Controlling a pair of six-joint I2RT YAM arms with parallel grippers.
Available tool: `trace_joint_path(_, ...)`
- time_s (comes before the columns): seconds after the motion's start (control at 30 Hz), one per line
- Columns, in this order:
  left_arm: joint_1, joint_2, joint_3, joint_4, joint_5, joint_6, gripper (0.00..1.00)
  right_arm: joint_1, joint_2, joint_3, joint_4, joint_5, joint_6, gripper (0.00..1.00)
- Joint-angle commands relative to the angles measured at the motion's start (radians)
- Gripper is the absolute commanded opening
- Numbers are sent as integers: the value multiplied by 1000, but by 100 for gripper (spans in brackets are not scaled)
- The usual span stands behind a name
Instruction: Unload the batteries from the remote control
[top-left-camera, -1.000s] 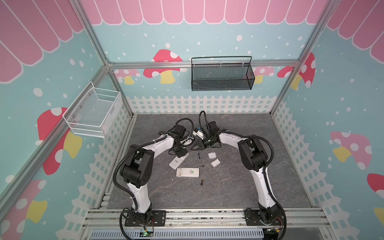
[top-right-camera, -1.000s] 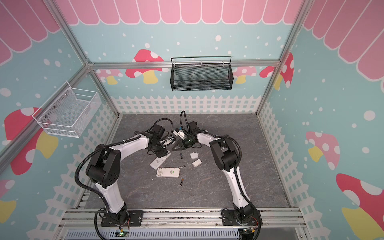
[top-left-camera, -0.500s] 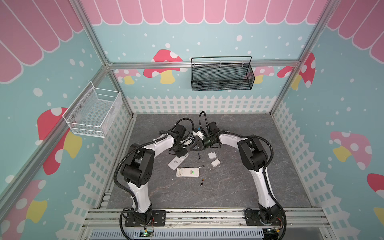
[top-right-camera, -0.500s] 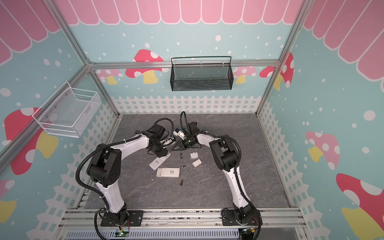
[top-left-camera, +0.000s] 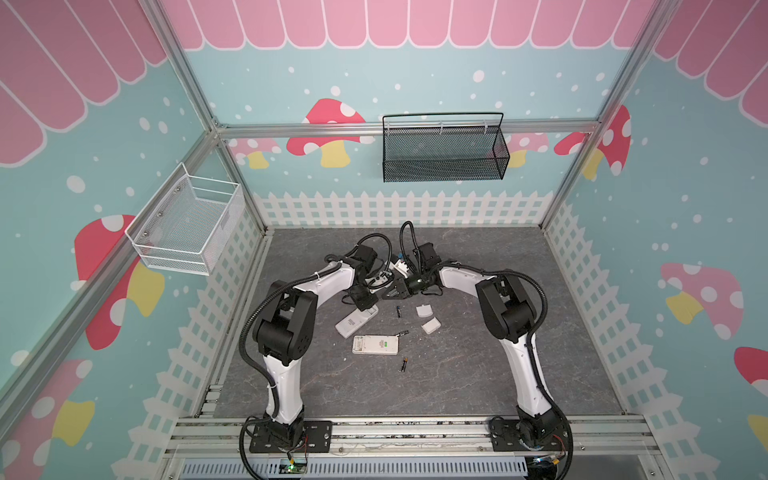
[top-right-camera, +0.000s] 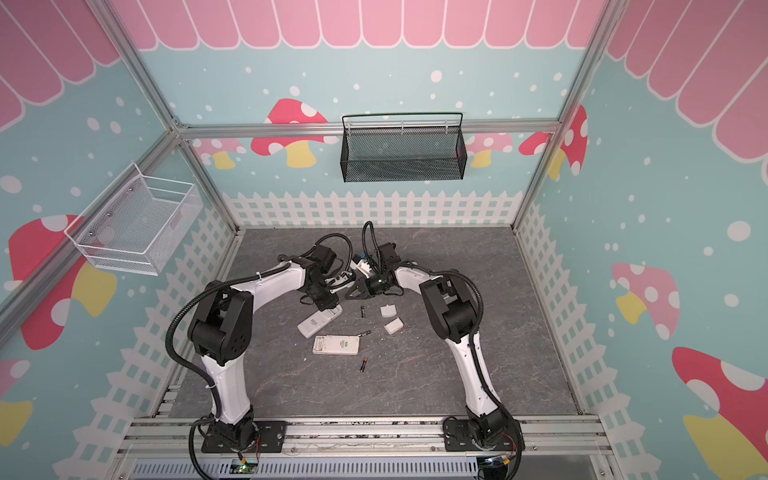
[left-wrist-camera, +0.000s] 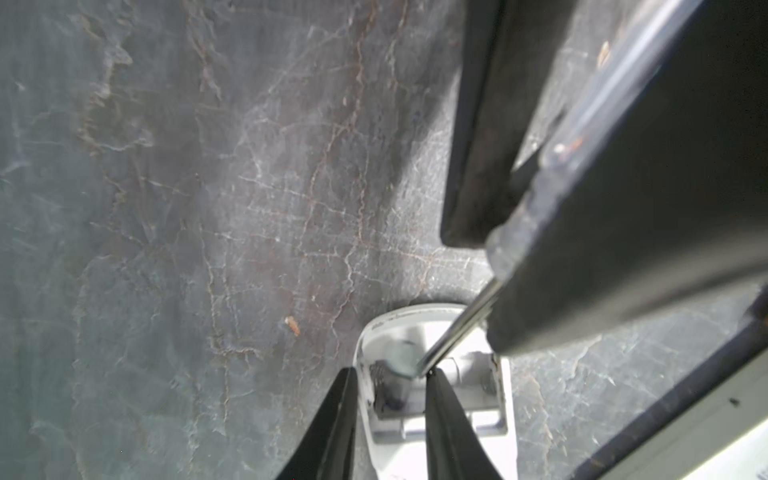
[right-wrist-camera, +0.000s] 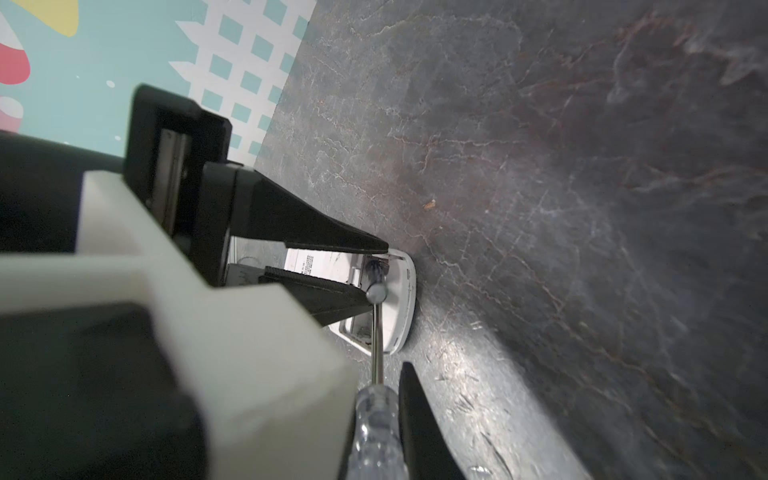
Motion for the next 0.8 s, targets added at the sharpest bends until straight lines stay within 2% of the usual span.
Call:
trace_joint_path(0.0,-13,29,31,11,50,18,21,15,-33,-7,-15,-52,-13,0)
trace_joint_path(0.17,-13,34,34,11,48,20,13,12,-51,-23,-18,-48,-22,0)
trace_joint_path(0.33,-13,48,46,10,40,0,8,7,-91,-56,-18,-37,-25,0)
trace_joint_path(0.63,-45,28,54,7,22,-5,0,-31,-302,-255,15,27,-28,0)
trace_joint_path(0.77,-48,20,64,4,28,-10,0,-76,-404,-359,34,85,-20,0)
